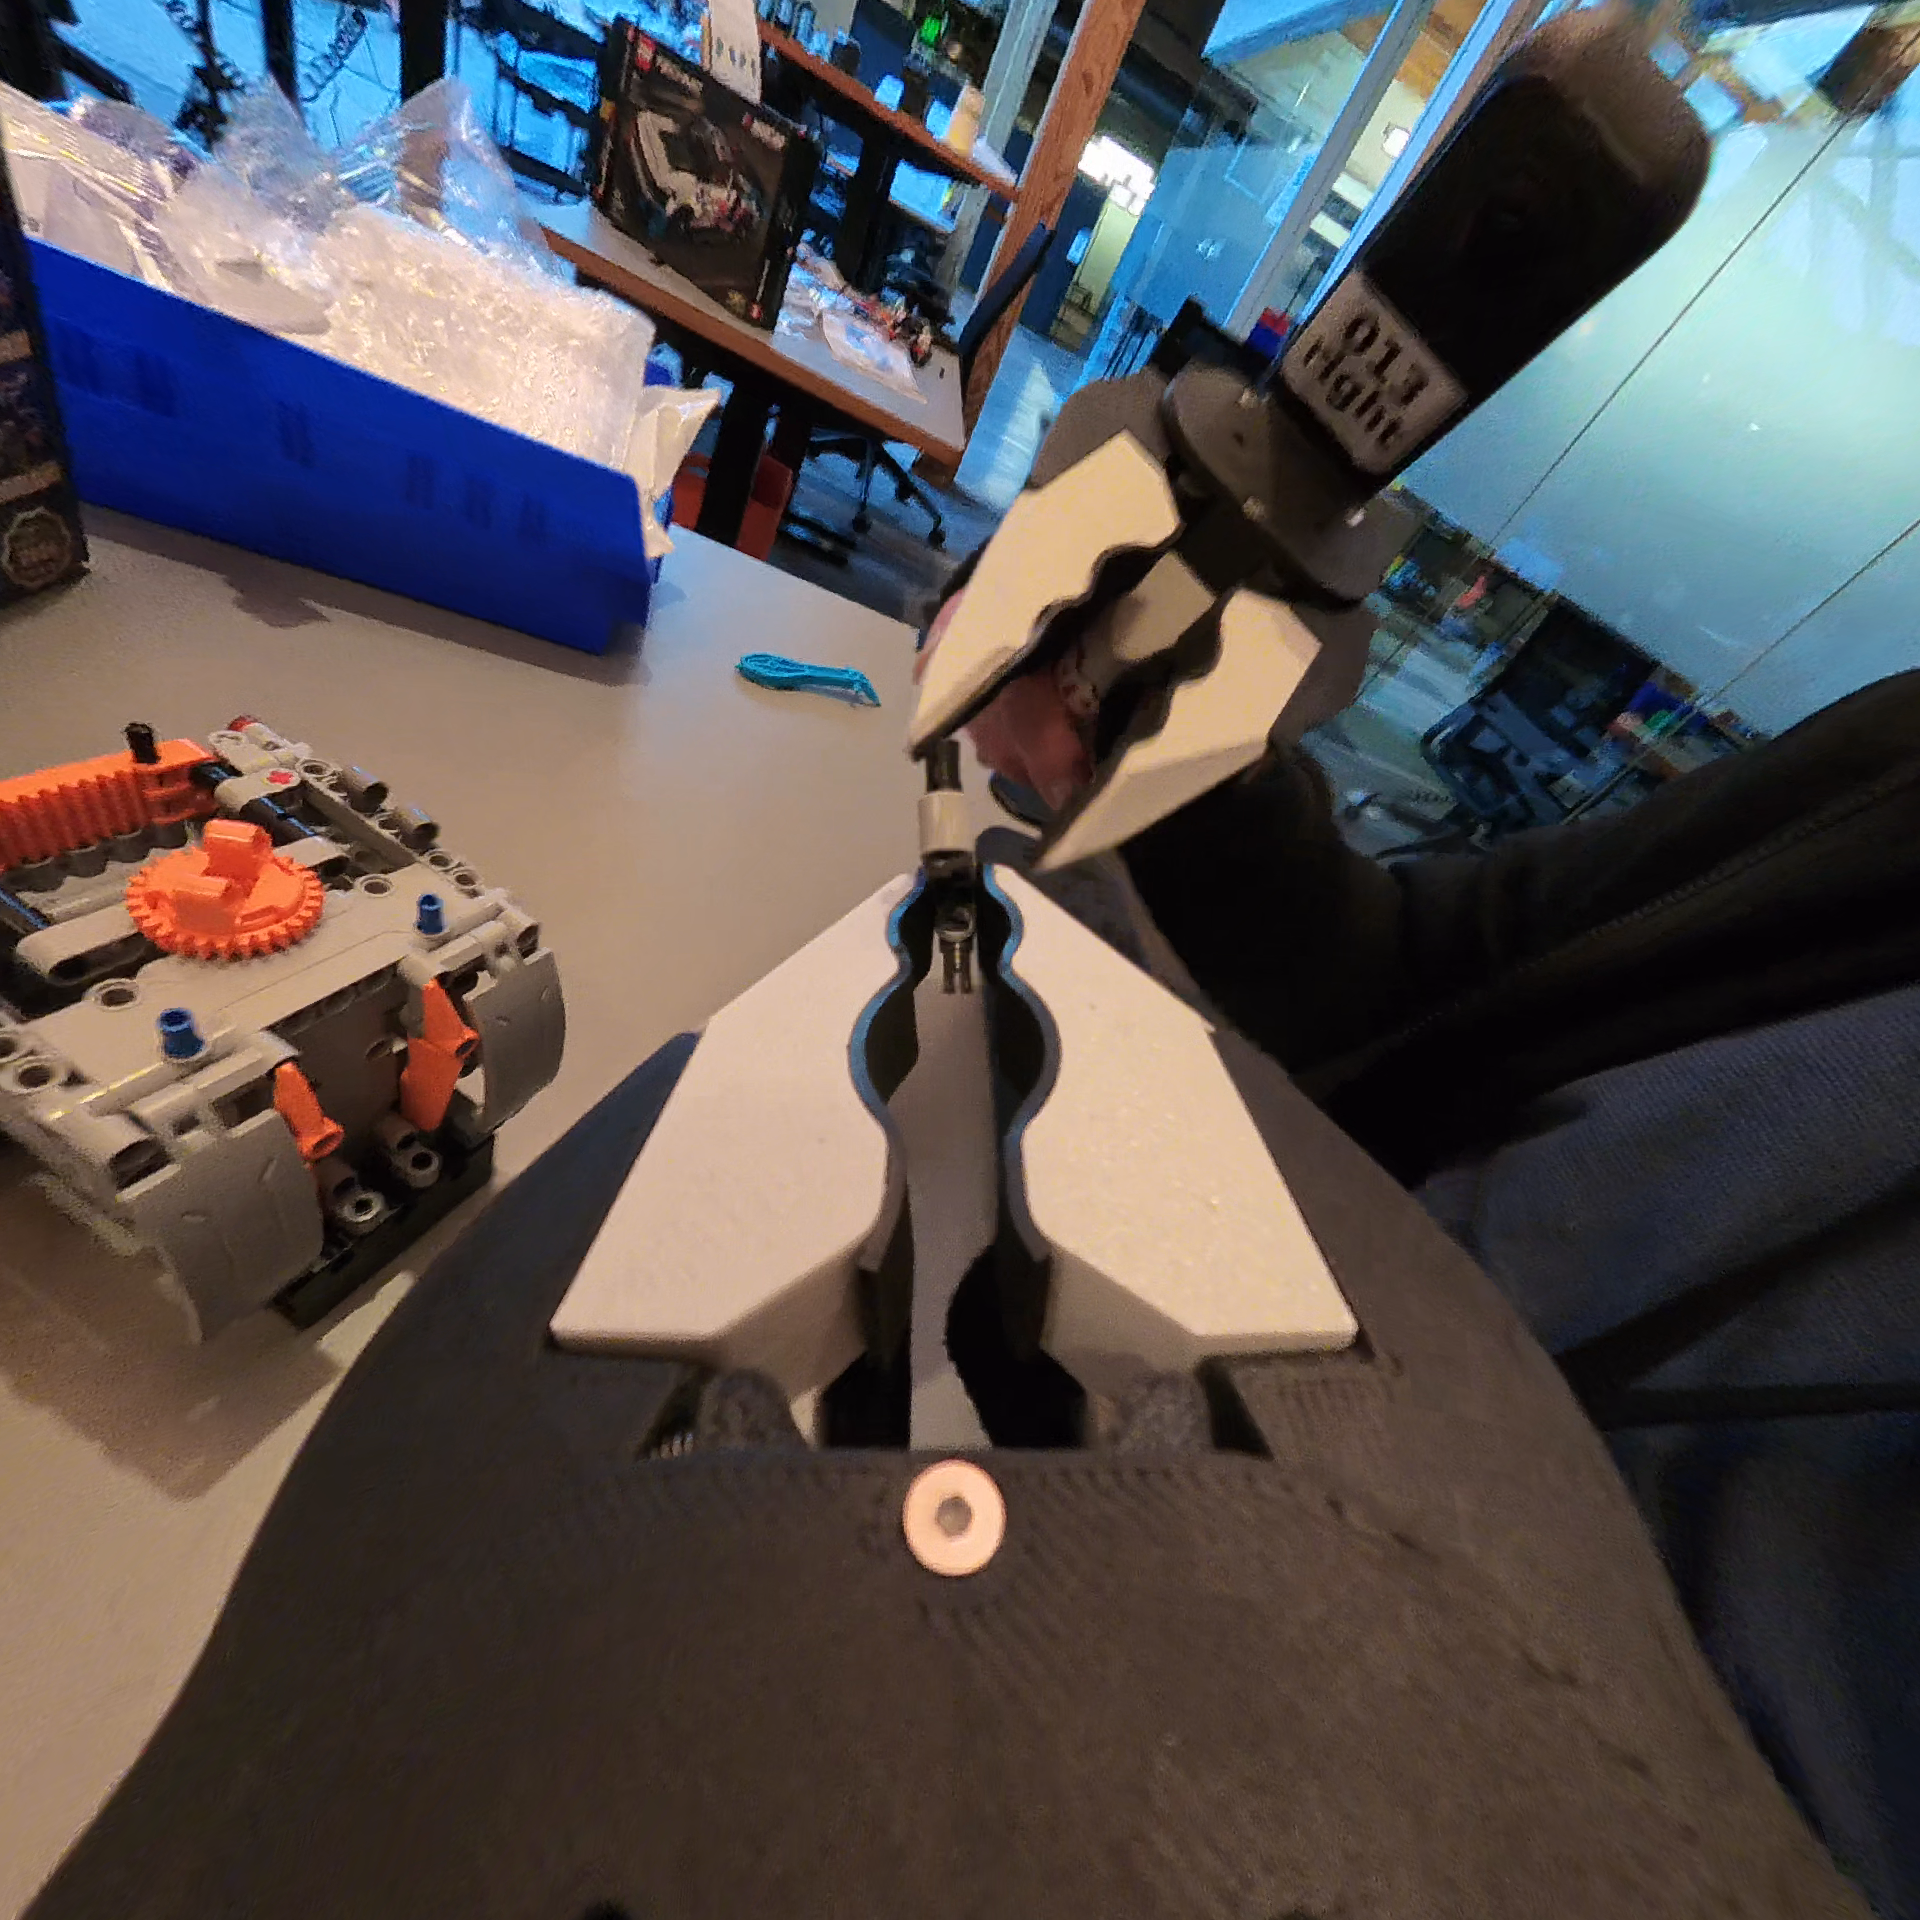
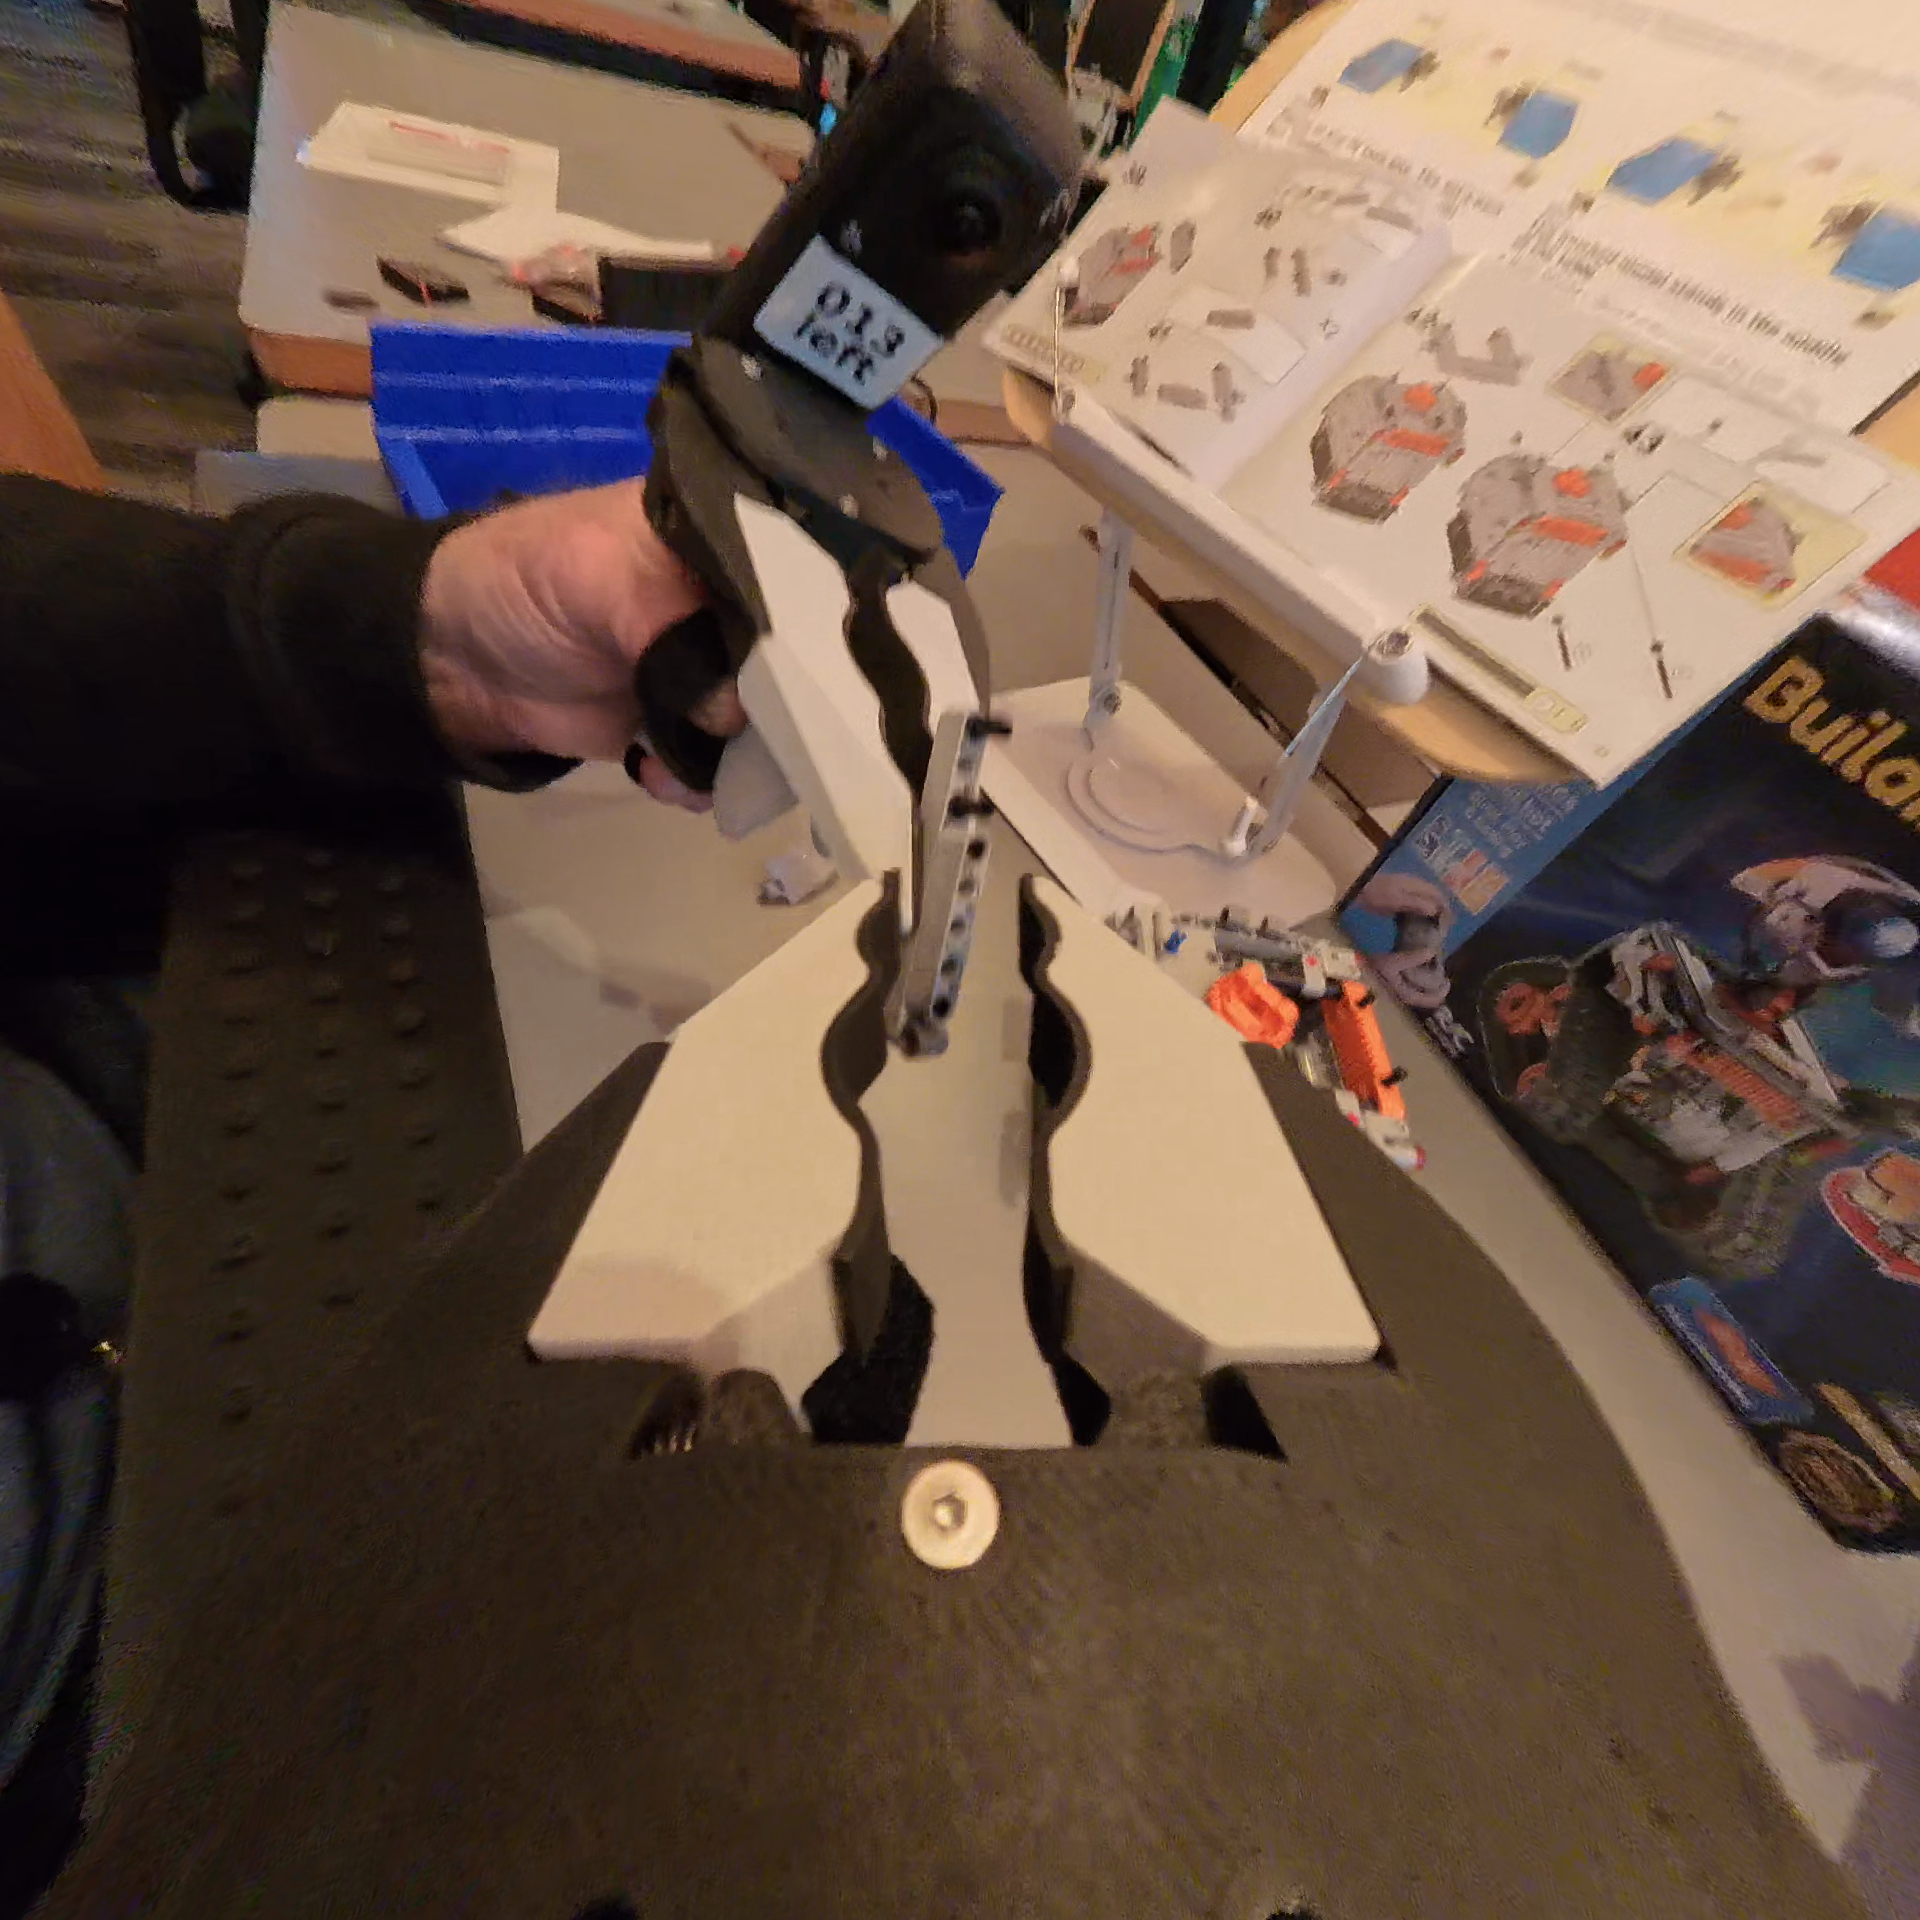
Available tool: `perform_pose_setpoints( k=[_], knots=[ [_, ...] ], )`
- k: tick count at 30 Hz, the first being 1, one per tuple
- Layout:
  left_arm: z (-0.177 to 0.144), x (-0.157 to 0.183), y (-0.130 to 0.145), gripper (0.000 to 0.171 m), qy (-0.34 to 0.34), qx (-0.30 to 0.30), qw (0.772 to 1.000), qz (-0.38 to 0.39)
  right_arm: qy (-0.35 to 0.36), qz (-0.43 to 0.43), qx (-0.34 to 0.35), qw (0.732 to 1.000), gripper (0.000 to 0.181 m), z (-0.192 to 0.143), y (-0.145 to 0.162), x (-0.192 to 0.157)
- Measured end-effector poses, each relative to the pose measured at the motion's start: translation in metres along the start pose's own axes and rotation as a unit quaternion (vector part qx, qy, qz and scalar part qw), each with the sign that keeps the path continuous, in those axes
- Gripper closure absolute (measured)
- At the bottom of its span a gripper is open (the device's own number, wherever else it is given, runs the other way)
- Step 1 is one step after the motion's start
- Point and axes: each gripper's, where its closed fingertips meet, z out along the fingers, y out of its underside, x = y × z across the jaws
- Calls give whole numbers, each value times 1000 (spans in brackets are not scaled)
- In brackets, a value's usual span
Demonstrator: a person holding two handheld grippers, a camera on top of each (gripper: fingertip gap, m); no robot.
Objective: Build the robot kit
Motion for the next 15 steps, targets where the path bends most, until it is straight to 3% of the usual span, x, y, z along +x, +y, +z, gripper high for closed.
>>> perform_pose_setpoints(
  k=[2, 8, 15],
  knots=[
    [3, 1, 10, 166, -7, -39, 999, 25, -36, 25, 19, 999, 164, 2, -8, -2],
    [1, 2, 11, 166, -16, -54, 997, 54, -162, 107, 18, 981, 168, 12, 2, -10],
    [0, -5, 16, 165, -28, -68, 995, 61, -176, 110, 49, 977, 176, 15, 6, -8]
  ],
)
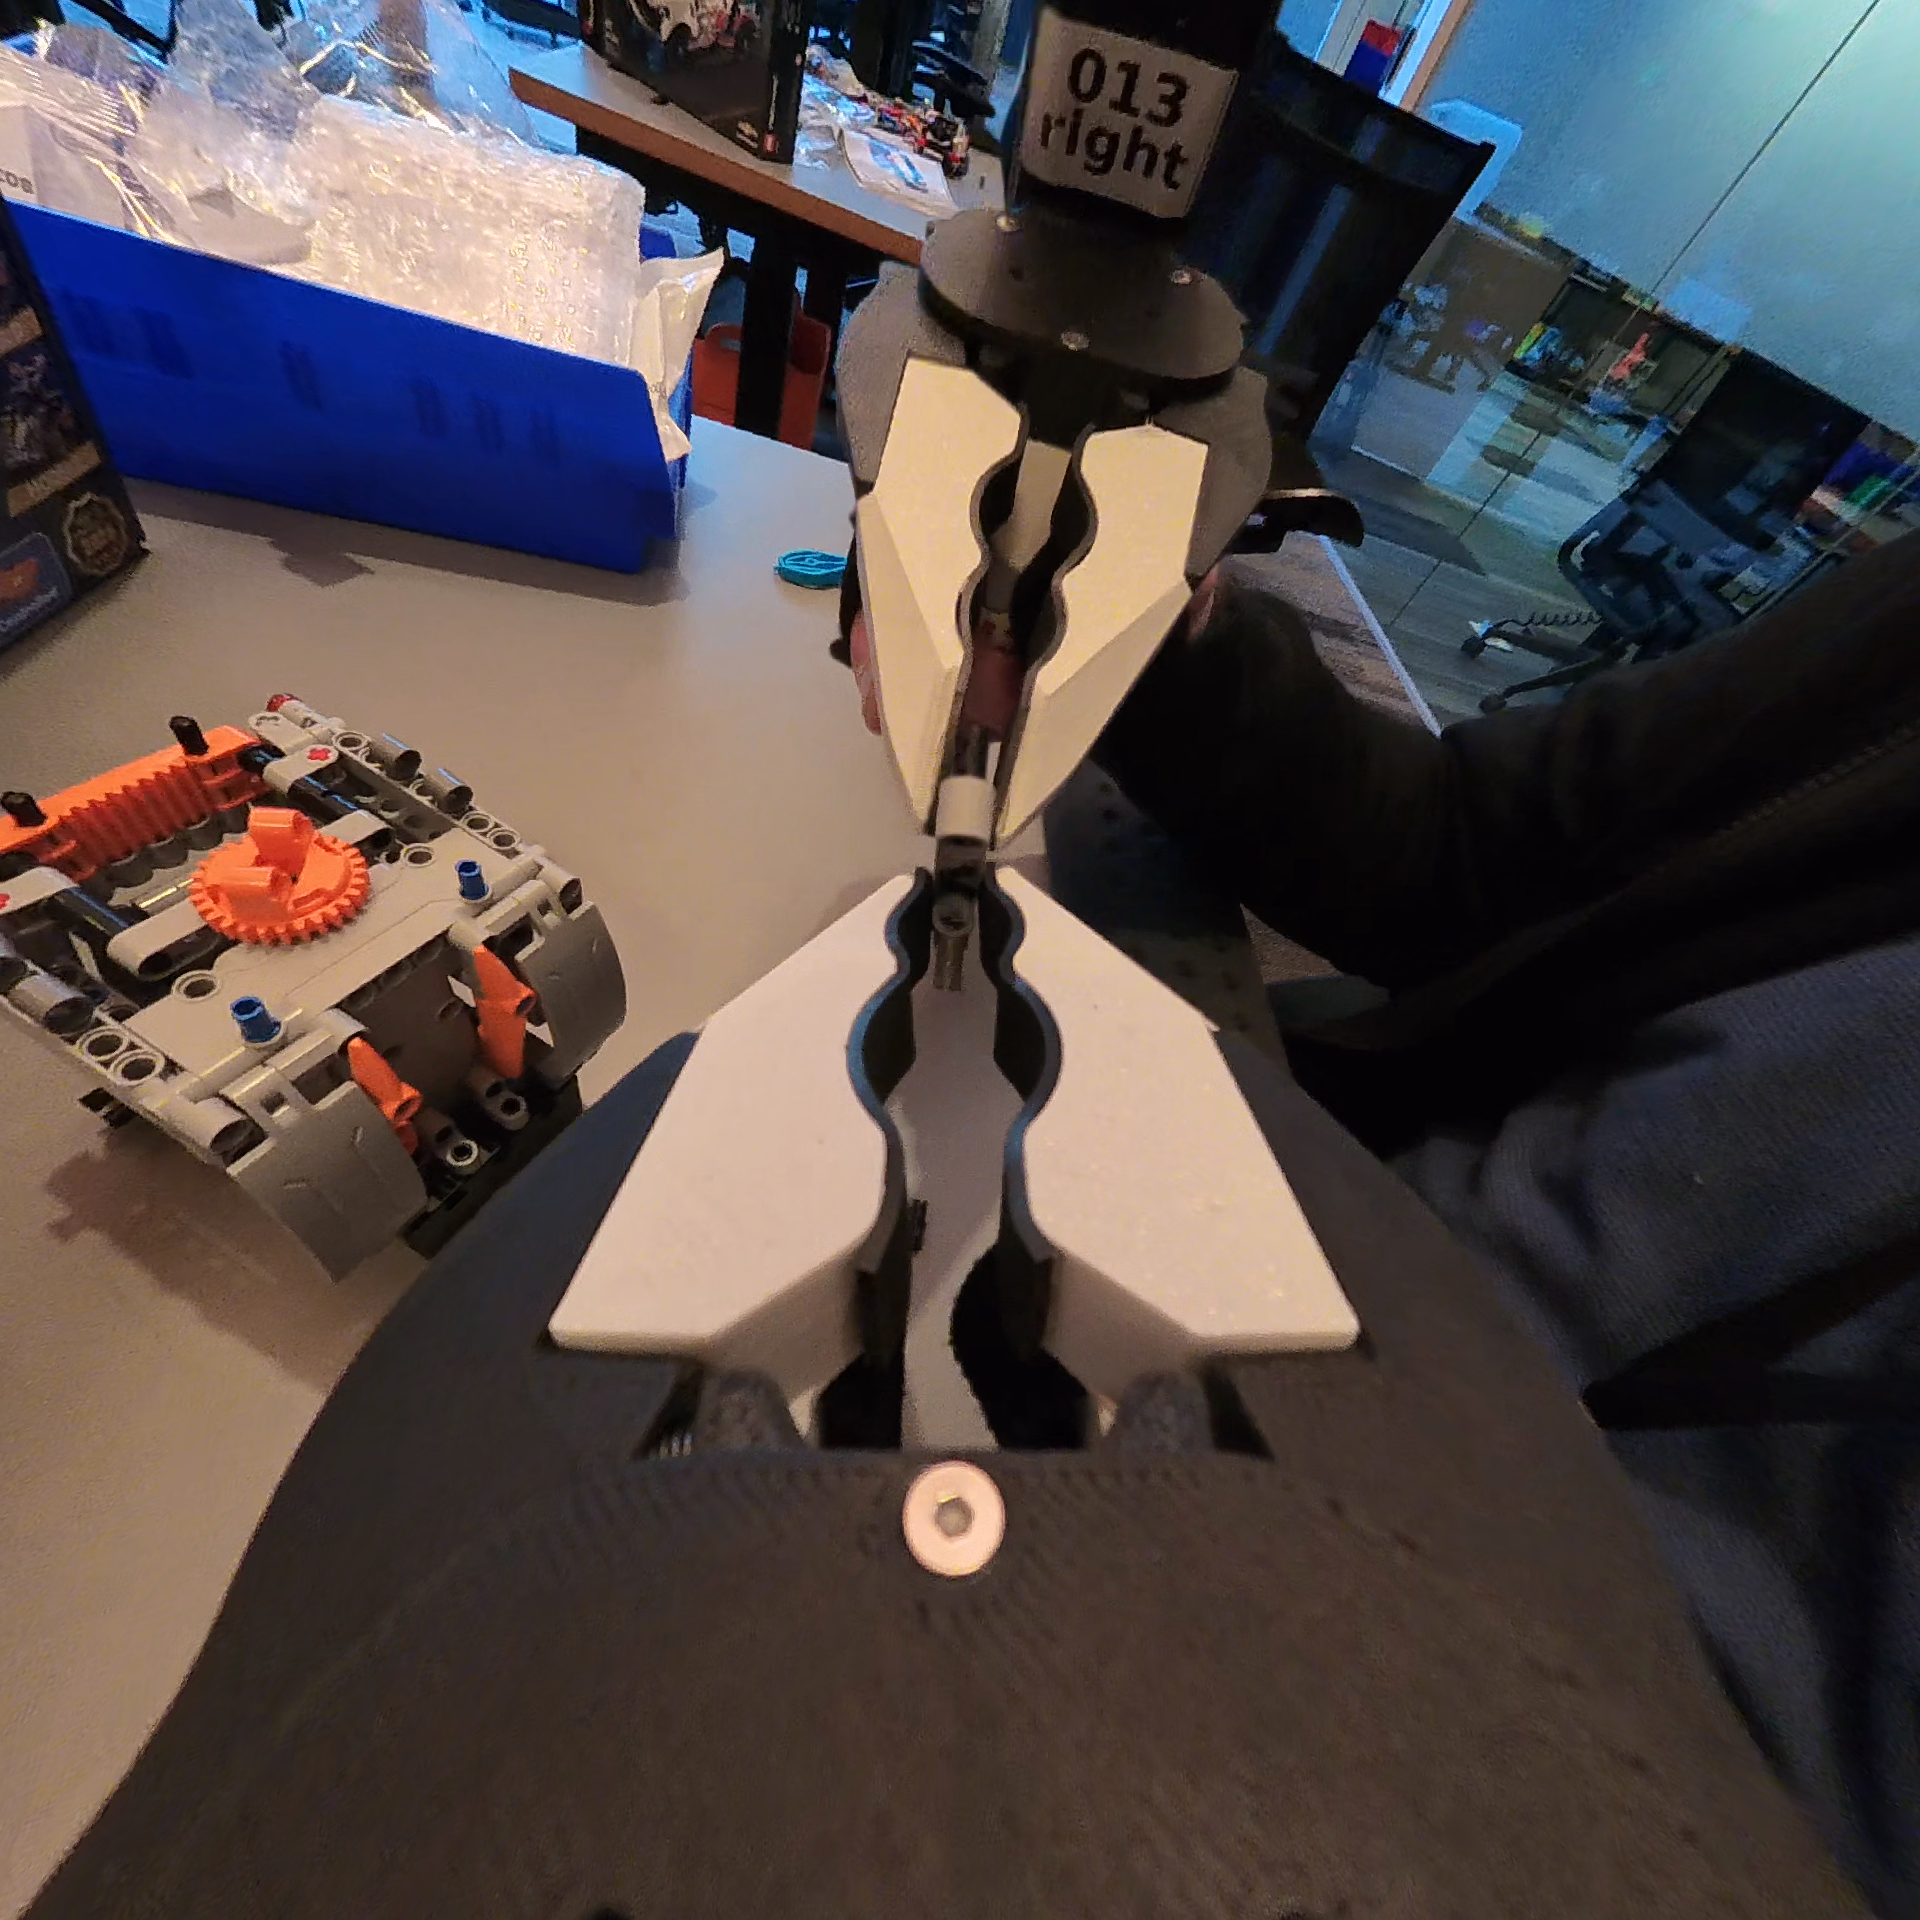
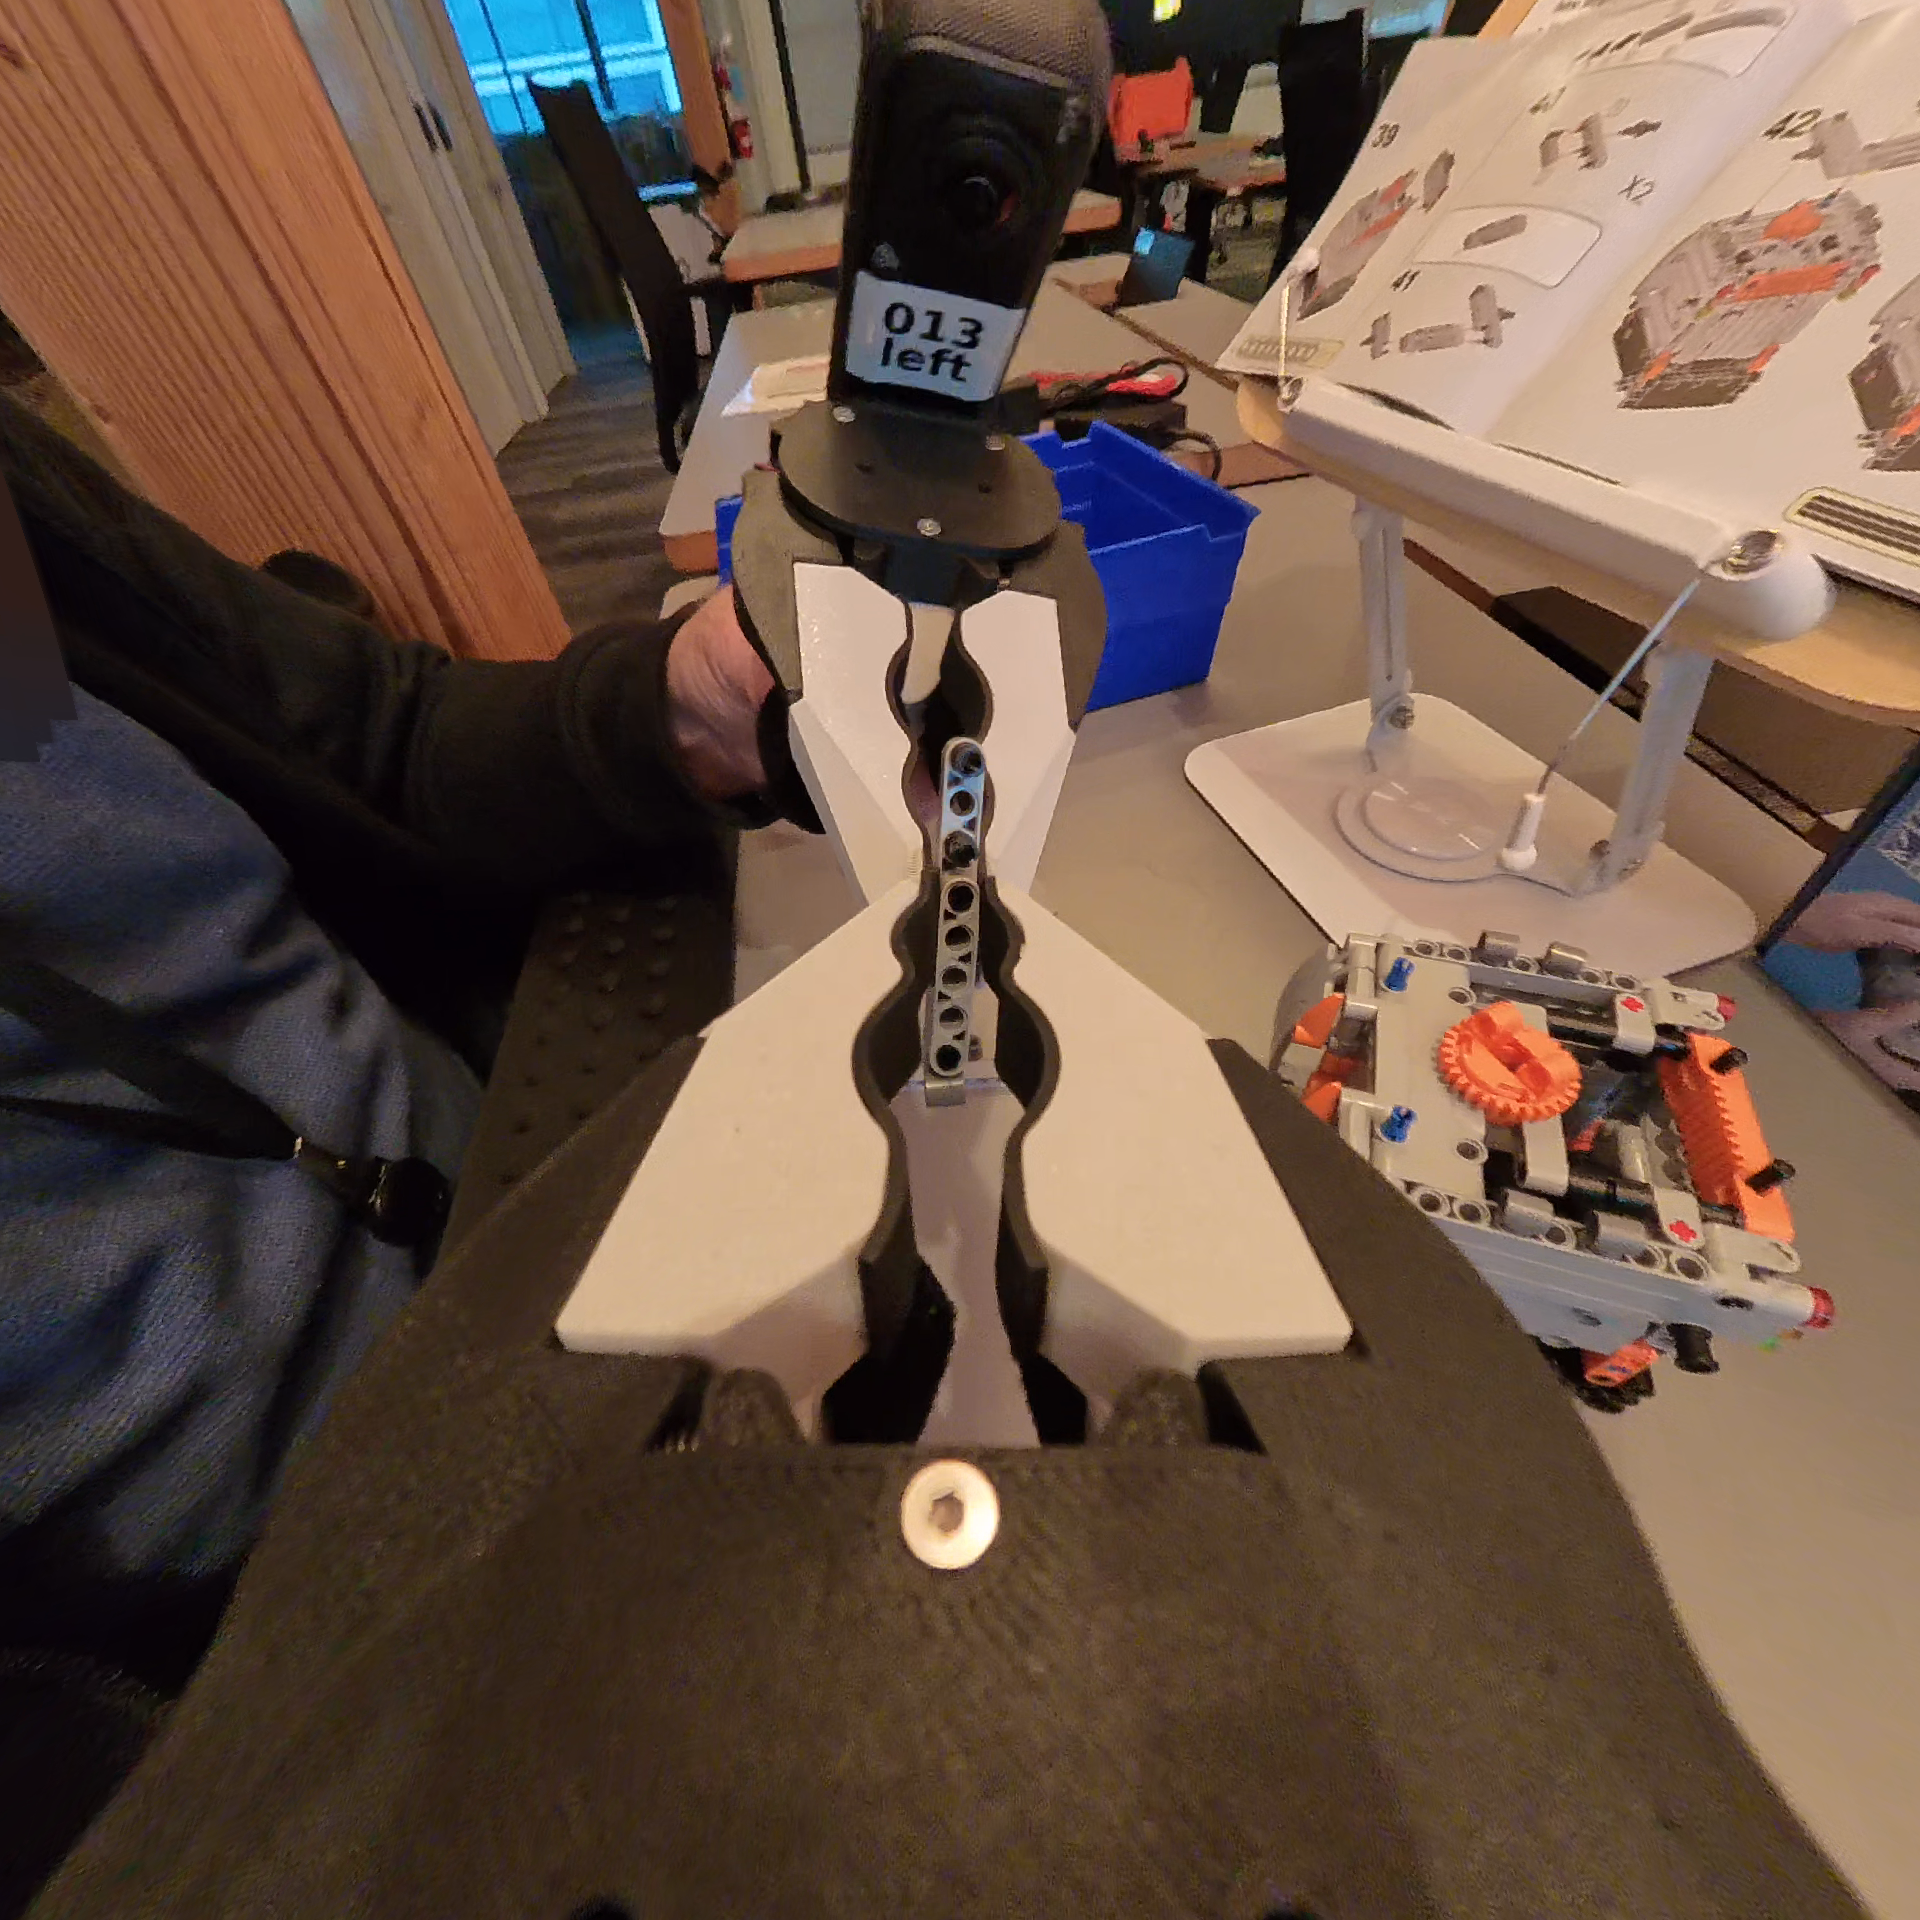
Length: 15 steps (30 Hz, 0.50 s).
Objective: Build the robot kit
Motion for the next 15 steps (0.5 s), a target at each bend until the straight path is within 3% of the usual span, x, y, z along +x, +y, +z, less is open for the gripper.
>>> perform_pose_setpoints(
  k=[6, 15],
  knots=[
    [-4, -19, 3, 156, -50, 1, 999, 13, -13, 79, 80, 994, 177, -16, -8, 14],
    [-7, -23, 5, 151, -75, -8, 997, 21, 0, 116, 81, 990, 177, -29, 17, 20]
  ],
)
